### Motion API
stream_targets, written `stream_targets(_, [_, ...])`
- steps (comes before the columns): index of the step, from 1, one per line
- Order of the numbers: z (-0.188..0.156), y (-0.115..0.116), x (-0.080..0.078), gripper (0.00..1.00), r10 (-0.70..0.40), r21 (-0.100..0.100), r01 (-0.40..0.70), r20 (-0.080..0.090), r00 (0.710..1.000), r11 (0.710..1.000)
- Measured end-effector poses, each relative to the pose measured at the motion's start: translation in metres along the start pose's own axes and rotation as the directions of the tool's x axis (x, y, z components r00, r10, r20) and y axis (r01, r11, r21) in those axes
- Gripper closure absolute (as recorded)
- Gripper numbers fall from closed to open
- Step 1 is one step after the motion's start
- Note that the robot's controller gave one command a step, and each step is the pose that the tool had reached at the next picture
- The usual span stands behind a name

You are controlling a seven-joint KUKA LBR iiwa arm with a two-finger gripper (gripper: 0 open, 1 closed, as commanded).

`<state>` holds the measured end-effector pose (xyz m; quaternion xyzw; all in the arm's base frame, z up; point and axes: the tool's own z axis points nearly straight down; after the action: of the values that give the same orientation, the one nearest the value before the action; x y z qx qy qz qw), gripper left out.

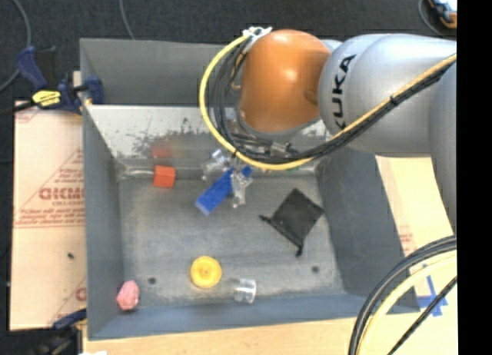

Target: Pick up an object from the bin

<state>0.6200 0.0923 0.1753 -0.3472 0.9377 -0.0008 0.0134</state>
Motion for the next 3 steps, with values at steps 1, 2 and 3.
stream_targets(1, [-0.076, 0.016, 0.015, 1.0, 0.002, -0.006, -0.002, -0.009, 1.0, 1.0])
stream_targets(2, [-0.062, -0.009, 0.002, 1.0, -0.017, 0.003, 0.017, 0.006, 1.0, 1.0])
stream_targets(3, [-0.024, 0.028, 0.028, 1.0, -0.019, -0.005, 0.018, -0.004, 1.0, 1.0])
